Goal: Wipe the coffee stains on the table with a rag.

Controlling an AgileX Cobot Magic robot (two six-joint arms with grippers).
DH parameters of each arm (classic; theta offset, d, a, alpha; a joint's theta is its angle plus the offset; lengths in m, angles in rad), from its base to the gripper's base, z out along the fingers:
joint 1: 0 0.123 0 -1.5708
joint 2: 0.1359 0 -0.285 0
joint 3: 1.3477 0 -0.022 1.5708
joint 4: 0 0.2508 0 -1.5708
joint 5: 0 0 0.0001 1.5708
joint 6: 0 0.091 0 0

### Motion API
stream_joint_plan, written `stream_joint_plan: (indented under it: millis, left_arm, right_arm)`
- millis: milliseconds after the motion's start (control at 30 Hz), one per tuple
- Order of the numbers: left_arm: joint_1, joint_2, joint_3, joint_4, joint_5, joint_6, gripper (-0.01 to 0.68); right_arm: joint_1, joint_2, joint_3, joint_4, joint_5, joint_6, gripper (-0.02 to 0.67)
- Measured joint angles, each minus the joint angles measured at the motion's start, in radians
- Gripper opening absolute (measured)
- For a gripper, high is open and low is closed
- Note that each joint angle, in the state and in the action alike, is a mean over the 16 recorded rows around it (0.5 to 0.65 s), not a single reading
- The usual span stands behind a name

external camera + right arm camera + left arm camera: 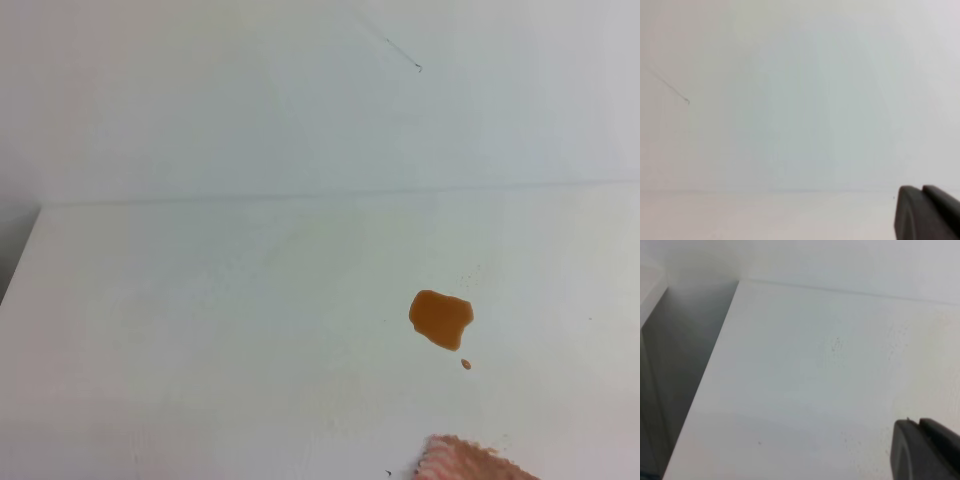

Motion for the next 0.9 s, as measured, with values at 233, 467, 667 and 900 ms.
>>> stream_joint_plan:
  millis: [233,467,667,900]
  left_arm:
    - [0.000,0.000,0.000,0.000,0.000,0.000,0.000]
    - [0.000,0.000,0.000,0.000,0.000,0.000,0.001]
    - [0.000,0.000,0.000,0.000,0.000,0.000,0.000]
    - [0.000,0.000,0.000,-0.001,0.000,0.000,0.000]
  right_arm:
    - [0.000,0.000,0.000,0.000,0.039,-0.043,-0.002]
    - [0.000,0.000,0.000,0.000,0.030,-0.058,-0.002]
    - [0.000,0.000,-0.025,-0.006,-0.018,-0.035,-0.002]
    - [0.000,0.000,-0.093,-0.051,-0.035,-0.043,-0.002]
